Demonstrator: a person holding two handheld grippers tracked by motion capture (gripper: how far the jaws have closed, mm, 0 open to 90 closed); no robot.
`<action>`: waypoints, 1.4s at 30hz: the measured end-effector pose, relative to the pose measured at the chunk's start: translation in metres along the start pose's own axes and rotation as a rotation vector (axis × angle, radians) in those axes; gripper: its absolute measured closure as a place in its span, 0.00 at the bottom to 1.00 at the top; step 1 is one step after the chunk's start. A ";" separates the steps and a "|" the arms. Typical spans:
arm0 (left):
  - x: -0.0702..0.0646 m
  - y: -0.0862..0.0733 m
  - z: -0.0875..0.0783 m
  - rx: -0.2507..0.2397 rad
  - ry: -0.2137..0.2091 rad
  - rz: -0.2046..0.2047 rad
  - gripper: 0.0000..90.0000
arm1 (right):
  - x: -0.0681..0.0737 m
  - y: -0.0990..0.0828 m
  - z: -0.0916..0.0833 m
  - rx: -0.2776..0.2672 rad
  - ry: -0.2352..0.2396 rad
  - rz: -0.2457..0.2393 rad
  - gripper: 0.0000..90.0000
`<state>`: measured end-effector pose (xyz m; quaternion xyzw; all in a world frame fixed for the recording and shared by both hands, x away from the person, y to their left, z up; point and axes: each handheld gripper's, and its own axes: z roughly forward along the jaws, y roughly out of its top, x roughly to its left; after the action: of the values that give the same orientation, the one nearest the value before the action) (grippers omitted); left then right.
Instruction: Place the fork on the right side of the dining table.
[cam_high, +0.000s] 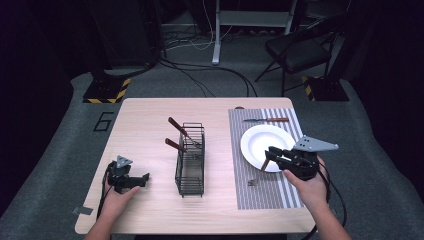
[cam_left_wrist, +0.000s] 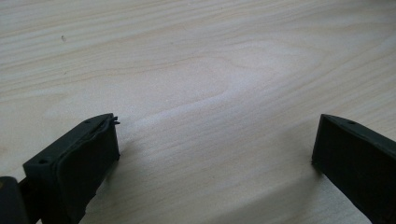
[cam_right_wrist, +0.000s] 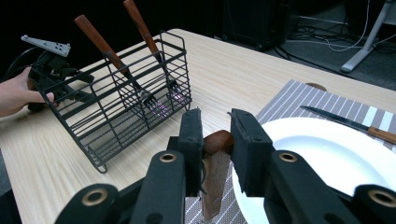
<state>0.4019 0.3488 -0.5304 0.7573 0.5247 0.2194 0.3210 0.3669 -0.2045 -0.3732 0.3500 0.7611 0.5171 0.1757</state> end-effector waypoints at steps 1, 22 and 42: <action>0.000 0.000 0.000 0.001 0.000 0.000 0.00 | -0.002 -0.001 -0.001 -0.005 0.000 0.009 0.83; 0.000 0.000 0.000 0.001 0.000 -0.001 0.00 | -0.025 -0.026 -0.019 -0.053 -0.035 0.124 0.82; 0.000 0.000 0.000 0.001 0.002 -0.002 0.00 | -0.047 -0.056 -0.030 -0.064 -0.111 0.294 0.81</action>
<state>0.4015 0.3484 -0.5303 0.7568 0.5258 0.2195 0.3204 0.3610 -0.2703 -0.4169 0.4797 0.6739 0.5411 0.1512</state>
